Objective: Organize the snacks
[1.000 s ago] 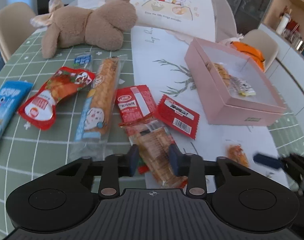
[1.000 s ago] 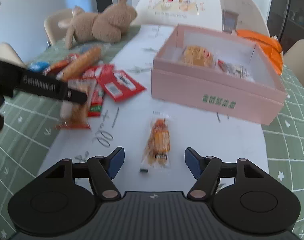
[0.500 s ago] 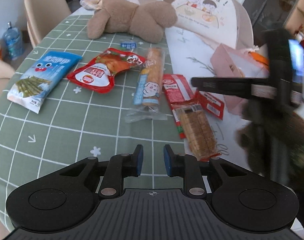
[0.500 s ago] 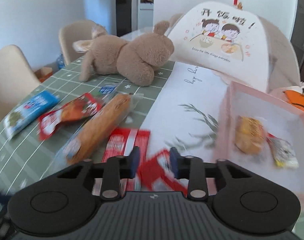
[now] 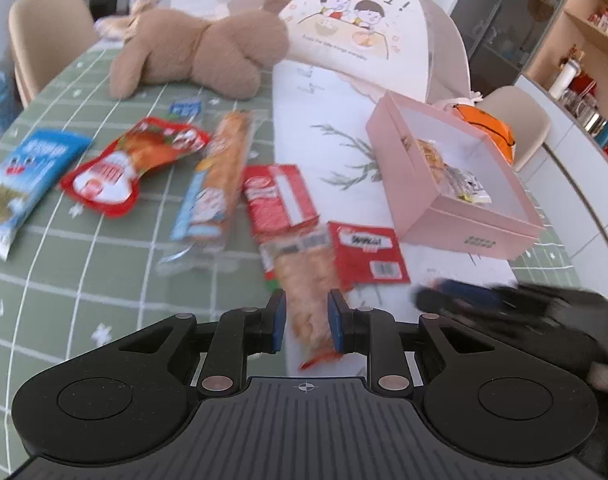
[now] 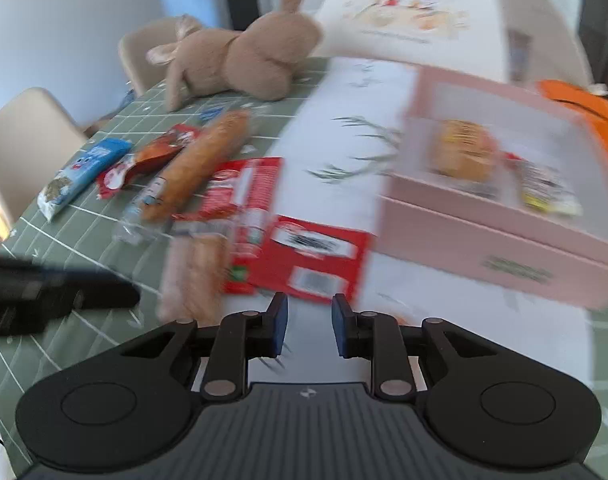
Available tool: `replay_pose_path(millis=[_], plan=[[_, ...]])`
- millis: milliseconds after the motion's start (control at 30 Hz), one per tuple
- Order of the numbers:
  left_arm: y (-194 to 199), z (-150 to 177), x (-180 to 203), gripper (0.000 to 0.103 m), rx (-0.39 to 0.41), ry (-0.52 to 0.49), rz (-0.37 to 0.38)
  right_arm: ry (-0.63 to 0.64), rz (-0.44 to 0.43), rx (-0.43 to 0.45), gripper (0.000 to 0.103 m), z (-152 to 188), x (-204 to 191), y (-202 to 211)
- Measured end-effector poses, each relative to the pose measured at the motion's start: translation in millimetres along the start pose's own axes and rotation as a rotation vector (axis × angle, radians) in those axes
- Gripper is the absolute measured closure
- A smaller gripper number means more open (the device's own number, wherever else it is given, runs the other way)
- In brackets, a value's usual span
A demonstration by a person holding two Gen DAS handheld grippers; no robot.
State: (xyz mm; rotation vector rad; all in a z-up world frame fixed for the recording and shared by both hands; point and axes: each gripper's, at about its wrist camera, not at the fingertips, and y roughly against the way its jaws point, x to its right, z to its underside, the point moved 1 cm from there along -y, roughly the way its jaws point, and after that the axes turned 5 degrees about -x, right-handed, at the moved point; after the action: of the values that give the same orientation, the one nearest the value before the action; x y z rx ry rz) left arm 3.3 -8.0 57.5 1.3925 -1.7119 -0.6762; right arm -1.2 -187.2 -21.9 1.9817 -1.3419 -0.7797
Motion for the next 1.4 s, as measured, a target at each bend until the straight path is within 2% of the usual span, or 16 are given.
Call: replay_pose_path(millis=[67, 133, 167, 233, 333, 400, 467, 533, 633, 733, 833, 967, 1100, 1167, 1300, 1400], plan=[[-10.2, -5.7, 10.1, 0.077, -0.006, -0.020, -0.047, -0.037, 0.015, 0.035, 0.070, 10.2, 12.4, 19.1], [-26.3, -9.8, 21.4, 0.073, -0.028, -0.061, -0.093, -0.076, 0.055, 0.066, 0.049, 20.2, 24.8, 35.1], [-32.2, -10.9, 26.7, 0.064, -0.031, -0.087, -0.104, -0.092, 0.077, 0.077, 0.046, 25.3, 30.2, 40.8], [-42.3, -11.2, 36.3, 0.054, -0.034, -0.140, -0.115, -0.113, 0.108, 0.077, 0.044, 33.4, 39.4, 45.9], [-51.8, -9.9, 42.2, 0.050, -0.047, -0.177, -0.151, -0.134, 0.125, 0.066, 0.042, 44.6, 49.0, 49.4], [-48.6, -9.8, 39.4, 0.055, -0.046, -0.160, -0.133, -0.127, 0.131, 0.065, 0.041, 49.0, 49.3, 50.1], [-41.3, -7.5, 35.7, 0.068, -0.042, -0.156, -0.099, -0.105, 0.148, 0.074, 0.040, 50.2, 46.1, 49.7], [-33.4, -1.7, 33.1, 0.074, -0.045, -0.161, -0.075, -0.084, 0.162, 0.084, 0.033, 49.7, 39.2, 48.4], [-20.1, 11.5, 23.2, 0.077, -0.062, -0.148, -0.048, -0.061, 0.166, 0.111, 0.025, 39.1, 29.1, 45.0], [-8.0, 26.7, 8.5, 0.077, -0.071, -0.118, -0.051, -0.011, 0.100, 0.120, 0.024, 22.6, 16.1, 34.9], [2.8, 36.3, -6.8, 0.076, -0.073, -0.078, -0.069, 0.002, 0.032, 0.083, 0.024, 1.8, 6.2, 11.3], [10.0, 42.1, -25.1, 0.073, -0.078, -0.026, -0.065, 0.003, 0.010, 0.029, 0.024, -23.0, -9.6, -28.1], [10.2, 44.9, -33.9, 0.068, -0.084, 0.009, -0.064, 0.047, 0.053, 0.004, 0.024, -36.6, -27.0, -60.1], [8.8, 44.8, -35.8, 0.067, -0.091, 0.020, -0.045, 0.051, 0.045, 0.000, 0.029, -38.5, -29.8, -61.4], [4.9, 43.2, -37.8, 0.068, -0.082, 0.035, -0.005, 0.073, 0.018, -0.033, 0.048, -30.8, -26.6, -51.5], [-0.1, 38.6, -35.0, 0.070, -0.083, 0.034, 0.014, 0.072, -0.019, -0.063, 0.050, -11.7, -22.4, -30.5]])
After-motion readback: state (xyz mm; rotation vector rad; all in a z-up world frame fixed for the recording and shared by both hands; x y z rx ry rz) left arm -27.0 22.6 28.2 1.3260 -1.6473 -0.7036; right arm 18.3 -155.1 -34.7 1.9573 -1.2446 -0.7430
